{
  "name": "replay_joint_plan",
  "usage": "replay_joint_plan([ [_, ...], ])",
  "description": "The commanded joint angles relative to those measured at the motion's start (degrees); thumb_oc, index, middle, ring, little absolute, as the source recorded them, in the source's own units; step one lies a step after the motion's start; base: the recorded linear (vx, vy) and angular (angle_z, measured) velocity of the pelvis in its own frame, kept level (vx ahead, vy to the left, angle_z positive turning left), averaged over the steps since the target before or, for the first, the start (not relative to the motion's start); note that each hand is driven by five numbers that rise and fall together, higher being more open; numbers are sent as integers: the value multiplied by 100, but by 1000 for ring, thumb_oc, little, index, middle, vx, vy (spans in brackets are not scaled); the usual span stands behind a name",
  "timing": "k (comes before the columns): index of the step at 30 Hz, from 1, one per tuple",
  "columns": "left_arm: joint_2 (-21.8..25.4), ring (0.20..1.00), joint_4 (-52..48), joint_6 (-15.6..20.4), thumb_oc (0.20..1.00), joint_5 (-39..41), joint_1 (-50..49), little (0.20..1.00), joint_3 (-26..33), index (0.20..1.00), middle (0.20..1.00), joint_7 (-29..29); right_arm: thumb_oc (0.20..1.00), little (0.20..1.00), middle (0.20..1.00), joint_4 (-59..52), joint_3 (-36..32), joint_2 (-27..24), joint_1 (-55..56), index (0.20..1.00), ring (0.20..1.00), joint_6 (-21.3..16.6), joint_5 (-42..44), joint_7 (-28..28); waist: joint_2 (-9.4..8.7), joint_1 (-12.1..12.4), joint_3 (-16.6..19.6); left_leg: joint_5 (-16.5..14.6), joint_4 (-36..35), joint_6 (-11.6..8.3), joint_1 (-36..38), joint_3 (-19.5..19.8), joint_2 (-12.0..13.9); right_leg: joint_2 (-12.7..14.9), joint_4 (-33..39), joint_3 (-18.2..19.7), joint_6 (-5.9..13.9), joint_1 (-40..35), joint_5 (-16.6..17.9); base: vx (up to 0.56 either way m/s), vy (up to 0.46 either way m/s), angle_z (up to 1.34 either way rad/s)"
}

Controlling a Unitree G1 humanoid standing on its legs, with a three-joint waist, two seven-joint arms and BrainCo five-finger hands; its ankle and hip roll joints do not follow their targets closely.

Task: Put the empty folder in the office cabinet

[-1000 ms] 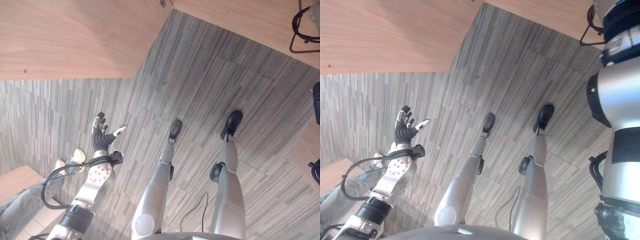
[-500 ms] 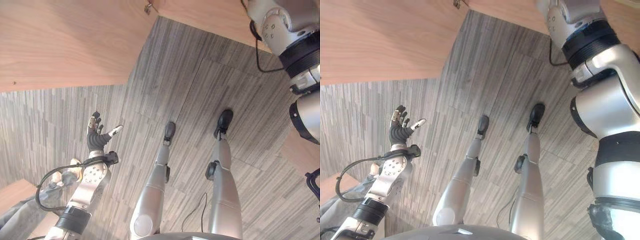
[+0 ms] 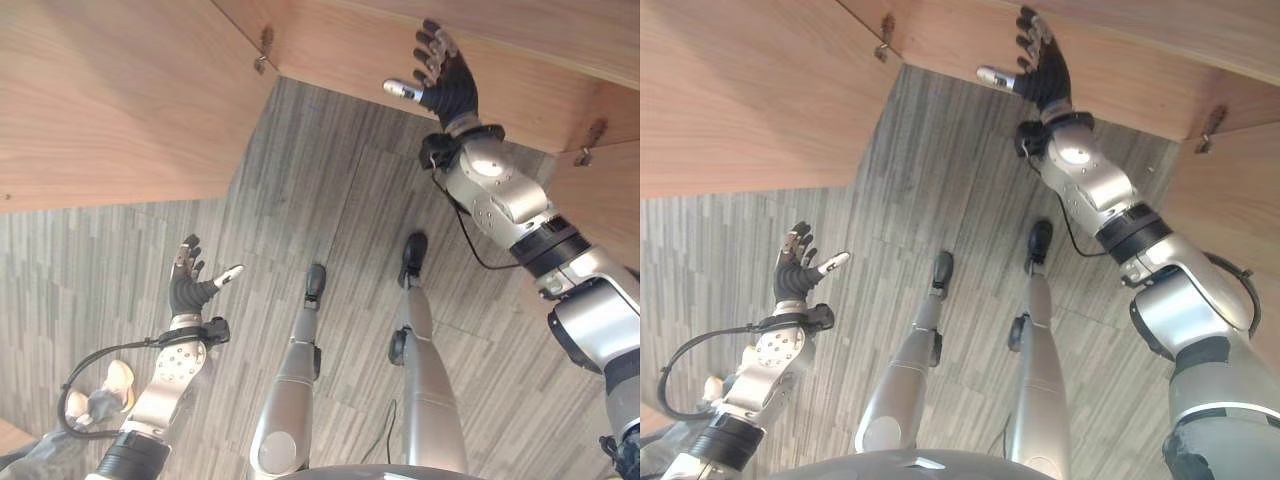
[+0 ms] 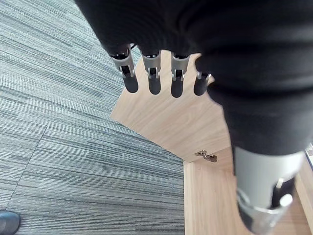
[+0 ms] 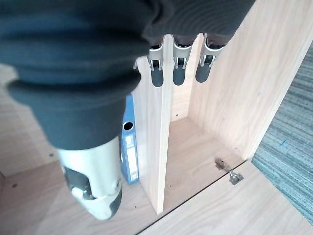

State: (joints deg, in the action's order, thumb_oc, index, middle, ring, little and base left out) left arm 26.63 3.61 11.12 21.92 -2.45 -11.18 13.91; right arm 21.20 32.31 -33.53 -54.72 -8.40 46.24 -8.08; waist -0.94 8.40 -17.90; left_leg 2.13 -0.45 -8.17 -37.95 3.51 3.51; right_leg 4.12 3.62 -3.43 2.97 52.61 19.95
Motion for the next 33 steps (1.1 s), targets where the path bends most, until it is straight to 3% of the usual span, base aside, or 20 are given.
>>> replay_joint_plan([
  [1, 454, 1000, -781, 15, 1000, -347, -435, 1000, 372, 1000, 1000, -44, 1000, 1000, 1000, -337, -157, -42, -228, 1000, 1000, -38, -495, 56, -33, 10, -555, -874, 362, 265, 754, 328, -74, 273, -454, -111, 576, -324, -1016, -47, 54, -8],
  [10, 263, 1000, -485, -141, 1000, -595, -327, 1000, 151, 1000, 1000, -106, 1000, 1000, 1000, -90, -789, 671, 1816, 1000, 1000, 209, -837, 61, -349, -340, -655, -1174, 682, 383, 1234, 248, -229, 430, -223, -220, 634, -1123, -783, -47, 26, -3],
  [13, 214, 1000, -219, -260, 1000, -737, -318, 1000, 39, 1000, 1000, -158, 1000, 1000, 1000, -26, -718, 865, 2262, 1000, 1000, 308, -969, 132, -440, -358, -593, -1241, 691, 408, 1588, 223, -239, 457, -139, -313, 662, -1532, -752, -36, 31, 10],
  [14, 118, 1000, 108, -369, 1000, -910, -328, 1000, -76, 1000, 1000, -220, 1000, 1000, 1000, 104, -633, 1048, 2600, 1000, 1000, 422, -1045, 199, -509, -340, -485, -1344, 688, 436, 2017, 169, -217, 416, -51, -358, 680, -1999, -768, -17, 29, 7],
  [17, 121, 1000, 112, -367, 1000, -911, -323, 1000, -74, 1000, 1000, -219, 1000, 1000, 1000, 103, -634, 1051, 2596, 1000, 1000, 423, -1046, 199, -535, -361, -495, -1300, 666, 441, 2015, 177, -254, 453, -42, -355, 685, -1995, -750, 12, 14, 0],
  [18, -49, 1000, 660, -486, 1000, -990, -263, 1000, -166, 1000, 1000, -209, 1000, 1000, 1000, 349, -570, 1233, 2869, 1000, 1000, 531, -1093, 277, -640, -388, -272, -1327, 595, 485, 2465, 112, -259, 444, 17, -385, 709, -2421, -757, 51, 60, -5],
  [25, -460, 1000, 1995, -711, 1000, -1405, -204, 1000, -322, 1000, 1000, -218, 1000, 1000, 1000, 1356, -821, 1583, 3090, 1000, 1000, 752, -1513, 119, -670, -426, 170, -1490, 468, 668, 3467, -63, -300, 351, 109, -384, 752, -3281, -812, 8, 58, -12],
  [33, -864, 1000, 3328, -856, 1000, -1563, 144, 1000, -357, 1000, 1000, -128, 1000, 1000, 1000, 1815, -1137, 1779, 3373, 1000, 1000, 773, -1528, 73, -613, -580, 705, -1580, 233, 821, 4251, -304, -415, 272, 137, -264, 816, -3773, -810, 20, 58, -22],
])
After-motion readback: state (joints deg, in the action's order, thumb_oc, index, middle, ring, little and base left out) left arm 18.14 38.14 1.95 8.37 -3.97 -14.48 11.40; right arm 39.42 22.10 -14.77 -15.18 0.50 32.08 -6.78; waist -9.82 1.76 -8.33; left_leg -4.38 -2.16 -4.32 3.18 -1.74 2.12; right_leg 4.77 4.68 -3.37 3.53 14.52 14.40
